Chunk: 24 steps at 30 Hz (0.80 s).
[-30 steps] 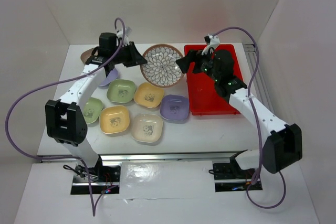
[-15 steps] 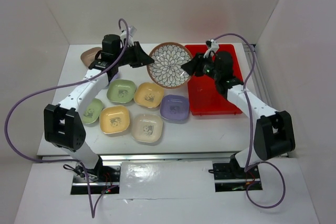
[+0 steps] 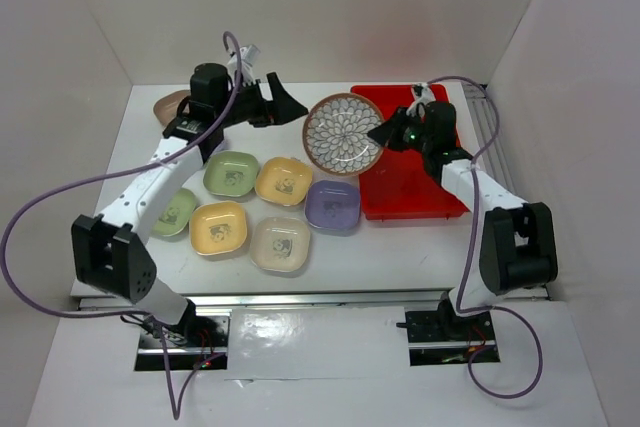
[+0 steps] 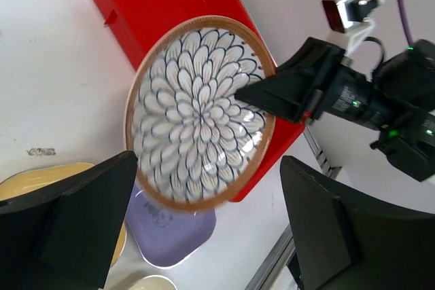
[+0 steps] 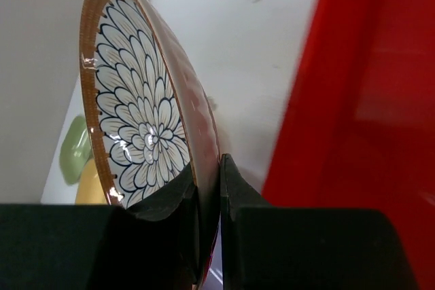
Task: Place the plates into the plastic bin on the countertop
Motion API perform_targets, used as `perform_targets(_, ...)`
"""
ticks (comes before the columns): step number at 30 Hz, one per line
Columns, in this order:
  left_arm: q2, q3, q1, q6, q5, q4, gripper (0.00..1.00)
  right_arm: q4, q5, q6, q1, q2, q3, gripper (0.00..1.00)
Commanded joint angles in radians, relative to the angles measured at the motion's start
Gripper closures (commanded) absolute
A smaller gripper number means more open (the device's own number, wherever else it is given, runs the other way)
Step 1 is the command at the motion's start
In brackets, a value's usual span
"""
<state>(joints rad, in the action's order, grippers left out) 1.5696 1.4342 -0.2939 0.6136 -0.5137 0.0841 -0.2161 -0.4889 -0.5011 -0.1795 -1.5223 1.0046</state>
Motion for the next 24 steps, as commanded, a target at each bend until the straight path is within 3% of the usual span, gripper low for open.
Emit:
perform_targets(1, -0.143, 0.013, -0.008, 0.003, 0.070, 0.028, 0.00, -0.065, 0.101, -0.060, 0.115, 0.071, 0.017, 1.00)
perform_targets(9, -0.361, -0.159, -0.030, -0.035, 0.224, 0.158, 0.00, -0.055, 0.115, -0.106, 0.331, -0.007, -0.006, 1.00)
perform_targets(17, -0.470, -0.284, -0.042, -0.054, 0.202, 0.171, 0.00, -0.081, 0.090, -0.076, 0.365, -0.156, 0.031, 1.00)
perform_targets(23, -0.525, -0.284, -0.042, -0.086, 0.224, 0.256, 0.00, -0.058, 0.127, -0.057, 0.345, -0.255, 0.088, 1.00)
perform_targets(24, -0.536, -0.284, -0.042, -0.097, 0.224, 0.266, 0.00, -0.048, 0.127, -0.057, 0.345, -0.271, 0.100, 0.95)
